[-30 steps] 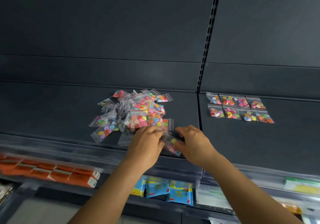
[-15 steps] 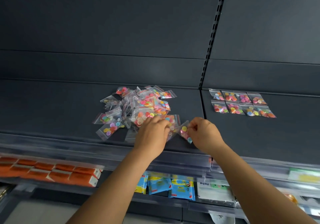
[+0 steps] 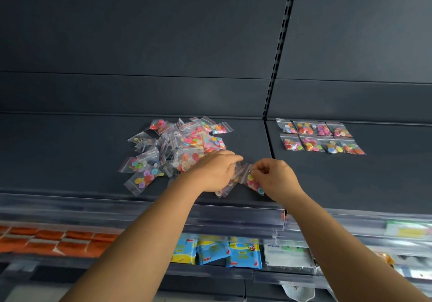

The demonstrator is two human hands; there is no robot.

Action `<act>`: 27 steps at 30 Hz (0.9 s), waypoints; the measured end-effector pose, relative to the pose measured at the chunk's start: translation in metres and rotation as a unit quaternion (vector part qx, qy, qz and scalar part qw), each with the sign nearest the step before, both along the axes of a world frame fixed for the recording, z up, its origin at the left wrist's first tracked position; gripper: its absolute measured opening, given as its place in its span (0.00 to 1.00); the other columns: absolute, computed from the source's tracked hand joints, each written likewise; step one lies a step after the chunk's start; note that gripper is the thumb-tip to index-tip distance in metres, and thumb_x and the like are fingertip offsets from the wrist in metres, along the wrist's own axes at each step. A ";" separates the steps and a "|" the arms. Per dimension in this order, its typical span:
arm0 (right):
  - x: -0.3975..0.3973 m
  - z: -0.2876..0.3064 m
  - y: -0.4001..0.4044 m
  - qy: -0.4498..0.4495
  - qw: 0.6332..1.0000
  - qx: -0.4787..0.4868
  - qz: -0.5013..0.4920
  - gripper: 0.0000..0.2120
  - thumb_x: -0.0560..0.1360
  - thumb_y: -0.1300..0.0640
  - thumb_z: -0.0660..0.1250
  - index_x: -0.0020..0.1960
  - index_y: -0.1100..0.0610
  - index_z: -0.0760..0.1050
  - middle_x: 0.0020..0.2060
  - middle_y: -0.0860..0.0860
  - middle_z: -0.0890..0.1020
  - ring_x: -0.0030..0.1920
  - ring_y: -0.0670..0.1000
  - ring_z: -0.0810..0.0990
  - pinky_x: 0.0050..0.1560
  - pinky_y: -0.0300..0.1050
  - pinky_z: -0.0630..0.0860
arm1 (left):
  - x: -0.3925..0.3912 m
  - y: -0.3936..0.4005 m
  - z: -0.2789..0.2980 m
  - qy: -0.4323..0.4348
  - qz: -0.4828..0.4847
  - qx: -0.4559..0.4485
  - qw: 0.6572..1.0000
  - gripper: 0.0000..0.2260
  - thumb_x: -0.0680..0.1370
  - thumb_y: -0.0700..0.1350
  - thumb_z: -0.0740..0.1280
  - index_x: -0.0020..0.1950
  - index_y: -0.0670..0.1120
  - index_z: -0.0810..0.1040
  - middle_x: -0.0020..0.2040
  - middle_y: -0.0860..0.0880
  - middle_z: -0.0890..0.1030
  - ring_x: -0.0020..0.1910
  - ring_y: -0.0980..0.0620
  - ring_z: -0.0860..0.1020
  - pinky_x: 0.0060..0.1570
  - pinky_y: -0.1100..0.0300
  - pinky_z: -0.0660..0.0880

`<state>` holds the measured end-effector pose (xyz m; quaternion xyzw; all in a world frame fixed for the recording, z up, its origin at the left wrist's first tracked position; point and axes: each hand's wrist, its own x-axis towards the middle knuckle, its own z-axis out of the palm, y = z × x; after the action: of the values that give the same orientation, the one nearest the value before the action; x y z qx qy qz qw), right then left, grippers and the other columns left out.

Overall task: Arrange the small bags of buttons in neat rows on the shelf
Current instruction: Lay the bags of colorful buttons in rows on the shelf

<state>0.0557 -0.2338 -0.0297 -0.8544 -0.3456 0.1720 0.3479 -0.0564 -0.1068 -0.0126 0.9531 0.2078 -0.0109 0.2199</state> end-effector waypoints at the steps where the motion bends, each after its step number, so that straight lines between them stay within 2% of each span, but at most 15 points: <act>1: 0.001 0.000 0.000 -0.003 1.000 0.006 -0.009 0.05 0.76 0.58 0.63 0.46 0.55 0.78 0.34 0.48 0.79 0.30 0.44 0.73 0.29 0.36 0.67 | 0.000 0.000 0.000 -0.006 0.007 -0.013 1.000 0.20 0.82 0.41 0.51 0.74 0.51 0.64 0.75 0.53 0.63 0.73 0.52 0.61 0.71 0.55 0.61; 5: 0.007 0.001 0.001 -0.020 0.998 0.030 -0.044 0.04 0.77 0.59 0.62 0.44 0.54 0.74 0.32 0.45 0.76 0.31 0.44 0.72 0.28 0.37 0.66 | 0.000 0.004 0.000 0.008 0.007 -0.005 1.000 0.24 0.80 0.35 0.52 0.73 0.52 0.66 0.74 0.54 0.65 0.72 0.51 0.60 0.70 0.53 0.62; 10: 0.009 0.001 0.001 -0.012 0.998 0.017 -0.054 0.03 0.75 0.60 0.63 0.44 0.54 0.74 0.34 0.46 0.78 0.33 0.45 0.75 0.29 0.38 0.67 | 0.007 0.005 -0.003 0.016 0.006 0.029 0.999 0.22 0.79 0.44 0.62 0.73 0.54 0.66 0.67 0.51 0.70 0.68 0.48 0.61 0.65 0.50 0.65; 13: 0.008 0.001 0.000 0.011 0.998 0.025 -0.055 0.04 0.74 0.61 0.65 0.45 0.54 0.76 0.36 0.47 0.81 0.36 0.46 0.77 0.31 0.37 0.69 | 0.011 0.006 -0.004 -0.003 0.031 0.025 0.999 0.19 0.76 0.45 0.66 0.68 0.53 0.72 0.59 0.49 0.72 0.63 0.48 0.64 0.61 0.53 0.68; 15: 0.009 0.002 -0.001 0.029 0.997 0.040 -0.056 0.04 0.73 0.61 0.66 0.45 0.54 0.77 0.38 0.48 0.82 0.37 0.47 0.79 0.33 0.37 0.71 | 0.011 0.007 -0.005 -0.025 0.057 0.003 0.998 0.13 0.74 0.45 0.69 0.58 0.54 0.77 0.53 0.50 0.72 0.59 0.49 0.65 0.57 0.54 0.69; 17: 0.010 0.004 -0.003 0.047 0.995 0.056 -0.061 0.03 0.73 0.60 0.67 0.44 0.55 0.79 0.37 0.49 0.83 0.36 0.48 0.79 0.33 0.38 0.71 | 0.010 0.005 -0.004 -0.044 0.079 -0.015 0.996 0.08 0.71 0.44 0.71 0.47 0.54 0.76 0.49 0.52 0.70 0.55 0.51 0.65 0.53 0.57 0.69; 19: 0.011 0.008 -0.007 0.059 0.994 0.067 -0.062 0.03 0.74 0.58 0.66 0.43 0.55 0.79 0.36 0.50 0.83 0.34 0.47 0.77 0.33 0.38 0.71 | 0.011 0.004 -0.001 -0.065 0.095 -0.053 0.992 0.08 0.71 0.42 0.71 0.41 0.53 0.74 0.46 0.53 0.73 0.50 0.53 0.69 0.45 0.59 0.71; 21: 0.013 0.012 -0.011 0.074 0.992 0.083 -0.064 0.05 0.75 0.57 0.66 0.42 0.56 0.79 0.36 0.51 0.83 0.34 0.48 0.78 0.35 0.40 0.74 | 0.012 0.002 0.004 -0.092 0.110 -0.110 0.984 0.07 0.71 0.40 0.69 0.42 0.51 0.74 0.43 0.53 0.76 0.41 0.54 0.74 0.37 0.62 0.71; 23: 0.019 0.017 -0.016 0.089 0.987 0.108 -0.078 0.05 0.74 0.58 0.66 0.41 0.56 0.79 0.35 0.52 0.84 0.35 0.48 0.78 0.38 0.43 0.76 | 0.017 -0.003 0.010 -0.120 0.115 -0.158 0.973 0.06 0.72 0.41 0.69 0.47 0.49 0.76 0.41 0.54 0.76 0.36 0.58 0.74 0.34 0.65 0.70; 25: 0.029 0.021 -0.024 0.092 0.983 0.127 -0.094 0.05 0.74 0.59 0.66 0.40 0.56 0.79 0.34 0.52 0.83 0.32 0.47 0.76 0.34 0.41 0.73 | 0.026 -0.013 0.016 -0.143 0.110 -0.176 0.968 0.04 0.74 0.44 0.68 0.46 0.45 0.77 0.37 0.53 0.75 0.32 0.59 0.74 0.32 0.66 0.69; 27: 0.042 0.024 -0.032 0.089 0.978 0.145 -0.116 0.06 0.74 0.59 0.66 0.39 0.57 0.79 0.33 0.55 0.82 0.31 0.48 0.74 0.33 0.41 0.70 | 0.039 -0.026 0.017 -0.160 0.126 -0.197 0.959 0.10 0.75 0.48 0.66 0.44 0.40 0.77 0.35 0.51 0.74 0.32 0.55 0.71 0.35 0.61 0.69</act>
<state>0.0973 -0.2661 -0.0061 -0.8101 -0.2331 0.1539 0.5155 -0.0176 -0.1325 0.0048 0.8464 0.2817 0.1286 0.4333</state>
